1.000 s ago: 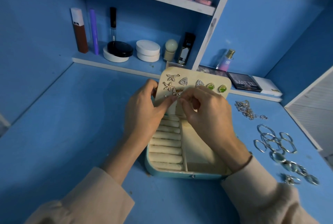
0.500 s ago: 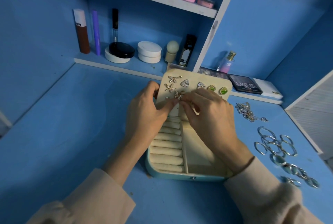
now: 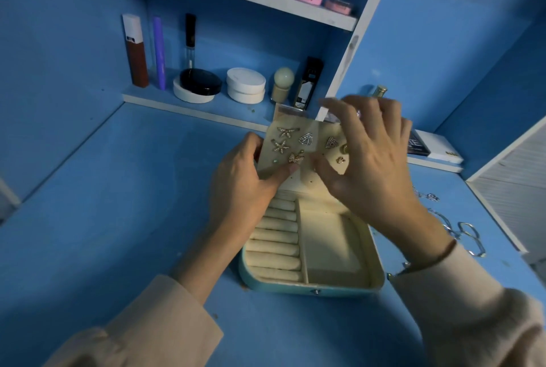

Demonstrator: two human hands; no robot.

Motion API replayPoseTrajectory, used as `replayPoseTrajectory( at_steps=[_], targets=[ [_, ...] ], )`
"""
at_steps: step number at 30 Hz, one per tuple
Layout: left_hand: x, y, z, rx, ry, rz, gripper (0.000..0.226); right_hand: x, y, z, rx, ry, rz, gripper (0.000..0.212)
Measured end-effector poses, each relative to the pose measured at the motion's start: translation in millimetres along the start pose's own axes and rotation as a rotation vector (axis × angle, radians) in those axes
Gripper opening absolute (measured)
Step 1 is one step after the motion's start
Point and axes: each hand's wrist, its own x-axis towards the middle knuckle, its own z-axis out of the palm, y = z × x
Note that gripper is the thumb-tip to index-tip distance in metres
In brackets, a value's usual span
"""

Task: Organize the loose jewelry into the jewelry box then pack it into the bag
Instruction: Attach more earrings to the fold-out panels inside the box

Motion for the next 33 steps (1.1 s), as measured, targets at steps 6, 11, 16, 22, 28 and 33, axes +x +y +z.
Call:
replayPoseTrajectory(
  at_steps=[6,11,16,22,28,33],
  targets=[
    [0.1,-1.3,0.4,0.000,0.001,-0.004,0.045,10.0,5.9,7.4,-0.054,-0.114,-0.112,0.066],
    [-0.2,-0.5,-1.3,0.031,-0.013,0.000,0.046,5.9,3.3,10.9,-0.048,-0.078,-0.124,0.060],
    [-1.3,0.8,-2.3,0.016,-0.009,-0.018,0.046,5.8,4.1,10.3,-0.059,-0.092,-0.139,0.062],
    [-6.7,4.0,-11.4,-0.001,-0.019,-0.097,0.047,4.3,3.7,10.4,-0.063,-0.082,-0.131,0.060],
    [-46.4,43.9,-27.5,-0.919,0.035,-0.652,0.020,3.4,2.5,11.3,-0.079,-0.076,-0.136,0.058],
    [-44.7,55.6,-26.6,-1.433,-0.028,-1.098,0.019,-3.1,-0.8,7.6,-0.111,-0.046,-0.143,0.054]
  ],
)
